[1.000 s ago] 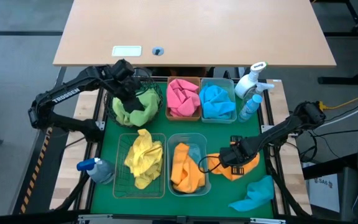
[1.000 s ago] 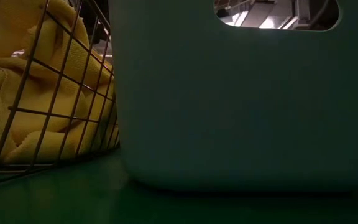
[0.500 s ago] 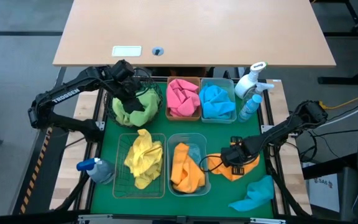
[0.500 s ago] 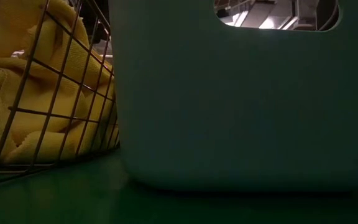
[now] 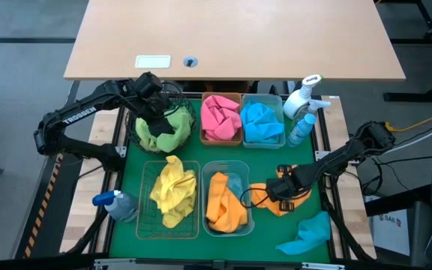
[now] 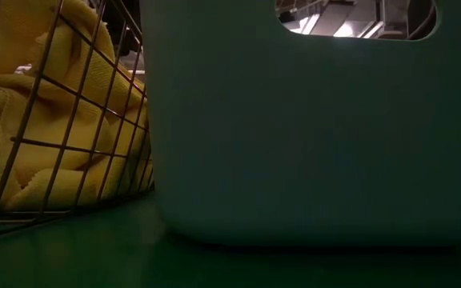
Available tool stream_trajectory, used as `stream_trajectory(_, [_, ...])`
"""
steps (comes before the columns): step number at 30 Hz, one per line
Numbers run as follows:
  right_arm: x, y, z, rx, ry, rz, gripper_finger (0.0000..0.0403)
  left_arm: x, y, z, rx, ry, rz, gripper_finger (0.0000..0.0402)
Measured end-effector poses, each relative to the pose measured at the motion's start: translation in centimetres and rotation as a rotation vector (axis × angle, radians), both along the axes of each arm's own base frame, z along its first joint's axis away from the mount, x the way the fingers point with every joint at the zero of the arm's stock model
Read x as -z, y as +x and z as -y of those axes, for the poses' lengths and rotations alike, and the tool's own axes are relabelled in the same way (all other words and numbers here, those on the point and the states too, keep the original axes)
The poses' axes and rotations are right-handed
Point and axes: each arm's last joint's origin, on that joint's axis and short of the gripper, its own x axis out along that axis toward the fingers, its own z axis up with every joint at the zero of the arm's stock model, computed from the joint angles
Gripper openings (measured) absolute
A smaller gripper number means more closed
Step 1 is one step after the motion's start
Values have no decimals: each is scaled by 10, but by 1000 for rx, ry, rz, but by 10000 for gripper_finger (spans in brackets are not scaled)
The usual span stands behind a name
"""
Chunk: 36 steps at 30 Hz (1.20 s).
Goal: Sort microfiber towel by color & place in baskets
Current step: Put the orange towel into the blue bin
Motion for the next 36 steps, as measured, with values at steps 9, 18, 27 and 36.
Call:
stream_trajectory(9, [-39,10,-4,-51,-31,-34,6,0,0,0,-4,8,1,146])
stream_trajectory(18, [-103,20,-6,-79,-140,-10,5,1,0,-2,-41,60,-31,146])
stream_trajectory(27, [-188,30,-5,-108,-268,187,4,1,0,-2,-41,59,-32,146])
stream_trajectory(36, [-268,39,-6,-187,-265,540,4,1,0,-2,-41,59,-32,146])
